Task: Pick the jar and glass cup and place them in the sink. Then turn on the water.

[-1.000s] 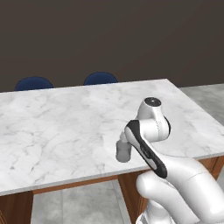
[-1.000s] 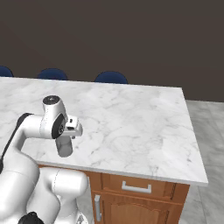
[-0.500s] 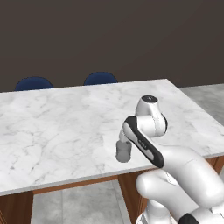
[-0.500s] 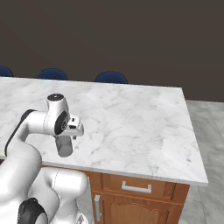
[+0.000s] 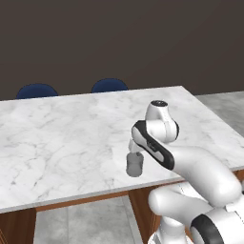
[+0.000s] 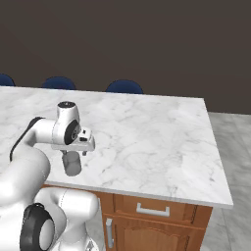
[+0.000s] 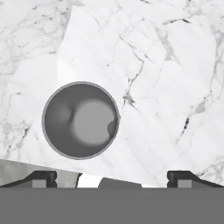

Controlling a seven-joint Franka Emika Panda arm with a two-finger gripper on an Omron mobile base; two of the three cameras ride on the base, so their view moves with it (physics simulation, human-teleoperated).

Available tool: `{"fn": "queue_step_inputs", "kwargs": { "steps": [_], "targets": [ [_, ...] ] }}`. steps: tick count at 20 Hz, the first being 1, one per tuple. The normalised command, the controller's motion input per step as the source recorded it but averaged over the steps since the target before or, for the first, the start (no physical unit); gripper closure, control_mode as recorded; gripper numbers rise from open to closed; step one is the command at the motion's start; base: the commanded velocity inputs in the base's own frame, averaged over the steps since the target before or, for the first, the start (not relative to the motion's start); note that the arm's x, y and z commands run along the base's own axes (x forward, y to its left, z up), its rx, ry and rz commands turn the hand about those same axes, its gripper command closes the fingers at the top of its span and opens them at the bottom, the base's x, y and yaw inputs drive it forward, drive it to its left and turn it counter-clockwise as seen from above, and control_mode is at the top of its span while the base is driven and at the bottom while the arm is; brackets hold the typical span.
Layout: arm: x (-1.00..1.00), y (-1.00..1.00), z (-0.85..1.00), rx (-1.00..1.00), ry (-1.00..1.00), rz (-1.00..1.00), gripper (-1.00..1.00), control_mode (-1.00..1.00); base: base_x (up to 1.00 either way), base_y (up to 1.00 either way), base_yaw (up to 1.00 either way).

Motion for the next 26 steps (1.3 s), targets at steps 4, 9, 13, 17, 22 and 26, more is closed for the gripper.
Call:
{"fn": "queue_step_inputs", "kwargs": {
  "steps": [4, 9, 13, 17, 22, 26],
  "targets": [
    [0.05, 0.0, -0.06, 0.0, 0.03, 0.0, -1.0, -1.0, 0.0, 0.0, 0.0],
    [0.13, 0.0, -0.03, 0.0, 0.01, 0.0, -1.0, -1.0, 0.0, 0.0, 0.0],
    [0.19, 0.0, 0.0, 0.0, 0.0, 0.0, -1.0, -1.0, 0.0, 0.0, 0.0],
    [0.14, 0.0, -0.06, 0.0, 0.0, 0.0, -1.0, -1.0, 0.0, 0.0, 0.0],
    [0.08, 0.0, -0.13, 0.0, 0.01, 0.0, -1.0, -1.0, 0.0, 0.0, 0.0],
    [0.03, 0.0, -0.17, 0.0, 0.01, 0.0, -1.0, -1.0, 0.0, 0.0, 0.0]
  ]
}}
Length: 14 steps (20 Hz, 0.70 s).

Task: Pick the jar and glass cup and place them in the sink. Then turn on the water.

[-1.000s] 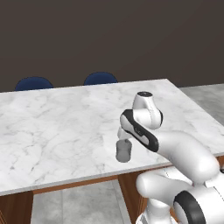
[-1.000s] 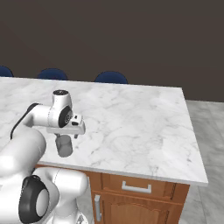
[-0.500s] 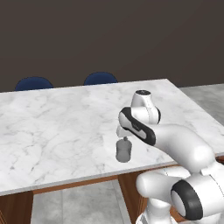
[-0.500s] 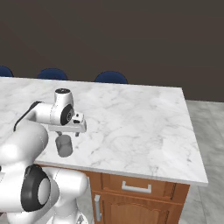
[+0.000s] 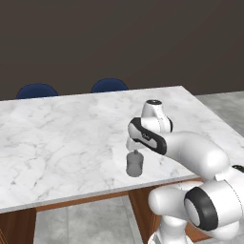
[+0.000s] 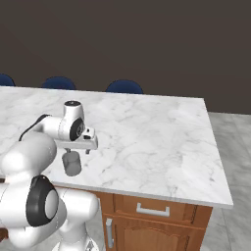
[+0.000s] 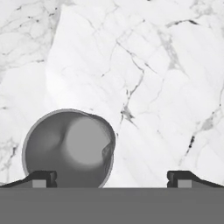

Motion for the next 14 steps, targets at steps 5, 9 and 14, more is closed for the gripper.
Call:
{"fn": "queue_step_inputs", "kwargs": {
  "steps": [5, 9, 14],
  "targets": [
    [0.0, 0.0, -0.2, 0.0, 0.02, 0.0, -1.0, -1.0, 0.0, 0.0, 0.0],
    [0.0, 0.01, -0.32, 0.0, 0.0, 0.0, -1.0, -1.0, 0.0, 0.0, 0.0],
    [0.0, 0.0, -0.25, 0.0, 0.0, 0.0, -1.0, -1.0, 0.0, 0.0, 0.0]
  ]
}}
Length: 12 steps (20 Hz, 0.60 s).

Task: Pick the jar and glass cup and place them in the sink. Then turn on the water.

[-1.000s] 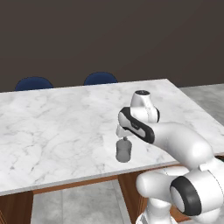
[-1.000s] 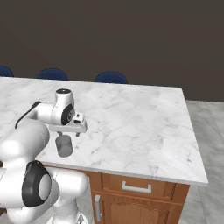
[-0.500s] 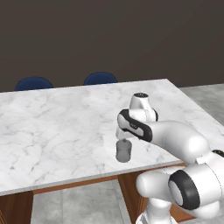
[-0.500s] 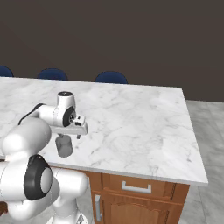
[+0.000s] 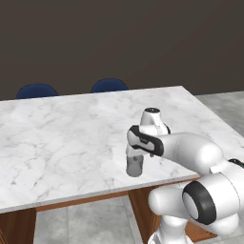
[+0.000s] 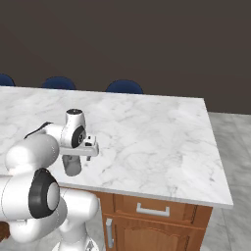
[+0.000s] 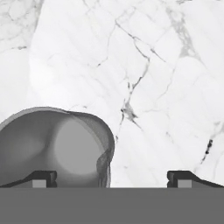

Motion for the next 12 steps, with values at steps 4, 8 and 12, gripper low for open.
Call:
{"fn": "queue_step_inputs", "kwargs": {
  "steps": [4, 8, 12],
  "targets": [
    [0.0, 0.03, -0.2, 0.0, 0.0, 0.0, -1.0, -1.0, 0.0, 0.0, 0.0],
    [0.0, 0.05, -0.17, 0.0, 0.0, 0.0, -1.0, -1.0, 0.0, 0.0, 0.0],
    [0.0, 0.05, -0.15, 0.0, 0.0, 0.0, -1.0, -1.0, 0.0, 0.0, 0.0]
  ]
}}
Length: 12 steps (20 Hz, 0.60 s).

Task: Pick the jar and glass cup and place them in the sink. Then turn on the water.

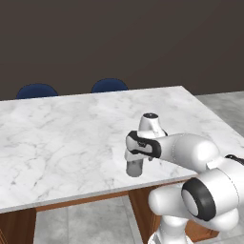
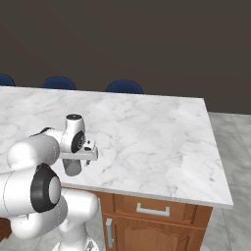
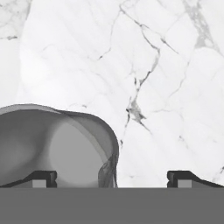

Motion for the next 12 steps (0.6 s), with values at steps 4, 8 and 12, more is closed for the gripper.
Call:
{"fn": "queue_step_inputs", "kwargs": {
  "steps": [4, 8, 12],
  "targets": [
    [0.0, 0.01, -0.03, 0.0, 0.0, 0.0, -1.0, -1.0, 0.0, 0.0, 0.0],
    [0.0, 0.0, 0.0, 0.0, 0.0, 0.0, -1.0, -1.0, 0.0, 0.0, 0.0],
    [0.0, 0.0, 0.0, 0.0, 0.0, 0.0, -1.0, -1.0, 0.0, 0.0, 0.0]
  ]
}}
